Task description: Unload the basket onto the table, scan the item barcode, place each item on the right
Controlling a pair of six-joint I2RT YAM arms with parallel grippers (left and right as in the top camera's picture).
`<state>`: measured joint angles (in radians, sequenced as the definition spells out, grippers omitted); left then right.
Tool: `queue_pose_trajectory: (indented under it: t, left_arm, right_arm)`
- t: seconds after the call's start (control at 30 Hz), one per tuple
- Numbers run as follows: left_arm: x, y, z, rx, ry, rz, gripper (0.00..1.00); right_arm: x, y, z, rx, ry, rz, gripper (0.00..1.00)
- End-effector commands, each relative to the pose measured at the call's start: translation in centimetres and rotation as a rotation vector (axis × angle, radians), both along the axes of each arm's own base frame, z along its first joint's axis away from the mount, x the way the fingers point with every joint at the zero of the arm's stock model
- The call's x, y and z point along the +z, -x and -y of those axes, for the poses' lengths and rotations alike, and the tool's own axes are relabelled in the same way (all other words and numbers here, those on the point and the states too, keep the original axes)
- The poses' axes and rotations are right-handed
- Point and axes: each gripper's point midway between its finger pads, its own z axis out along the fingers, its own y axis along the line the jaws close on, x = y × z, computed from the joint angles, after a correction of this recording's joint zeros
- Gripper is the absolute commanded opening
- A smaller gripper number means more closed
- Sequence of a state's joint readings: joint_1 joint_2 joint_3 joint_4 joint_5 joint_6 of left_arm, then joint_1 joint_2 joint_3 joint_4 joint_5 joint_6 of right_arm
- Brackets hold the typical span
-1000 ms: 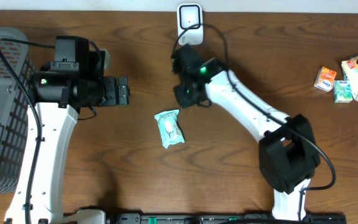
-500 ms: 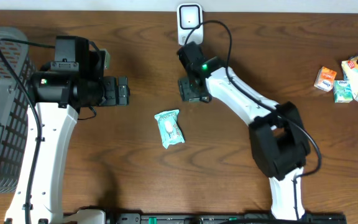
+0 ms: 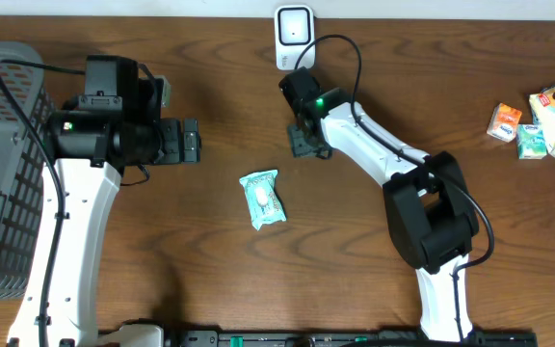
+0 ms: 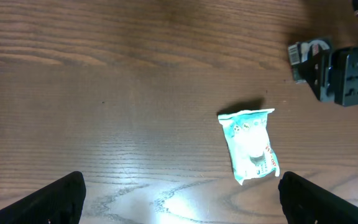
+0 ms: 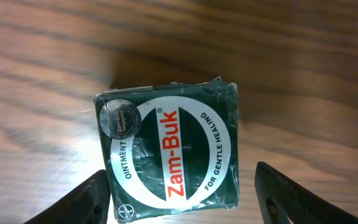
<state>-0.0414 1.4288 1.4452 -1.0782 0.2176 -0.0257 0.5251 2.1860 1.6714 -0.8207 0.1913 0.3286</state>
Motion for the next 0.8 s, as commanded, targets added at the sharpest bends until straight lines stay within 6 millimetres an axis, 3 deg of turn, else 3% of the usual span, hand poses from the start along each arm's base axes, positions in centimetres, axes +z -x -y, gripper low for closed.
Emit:
queue_pose_trajectory:
  t: [0.0,0.27,0.37,0.47,0.53,0.67,0.77]
  left_arm:
    - [-0.3,0.2,-0.1,-0.001,-0.010,-0.011,0.98]
    - [-0.3,0.2,-0.1,-0.001,-0.010,-0.011,0.98]
    - [-0.3,0.2,-0.1,-0.001,-0.010,-0.011,0.98]
    - [-0.3,0.2,-0.1,-0.001,-0.010,-0.011,0.98]
    - [-0.3,0.2,-0.1,-0.001,-0.010,-0.011,0.98]
    - [-0.3,0.2,-0.1,-0.001,-0.010,-0.011,0.98]
    - [-0.3,0.2,-0.1,-0.001,-0.010,-0.011,0.98]
  right_arm:
    - [-0.1,-1.0,2.7,-0.045,0.082,0.027,0.69]
    - [0.9,-1.6,5.3,-0.178,0.048,0.011,0.72]
    - [2.6,-1.5,3.9,-0.212,-0.093,-0.022,0.73]
    - [4.5,-1.8,1.4,-0.190,-0.248,-0.040,0.84]
    - [5.5,-2.5,0.6,-0.234,-0.308,-0.019,0.84]
    - [5.6,-3.4,1.0,-0.401,-0.340,0.016,0.82]
    - [5.5,-3.6,1.8,-0.575,-0.351,0.038,0.87]
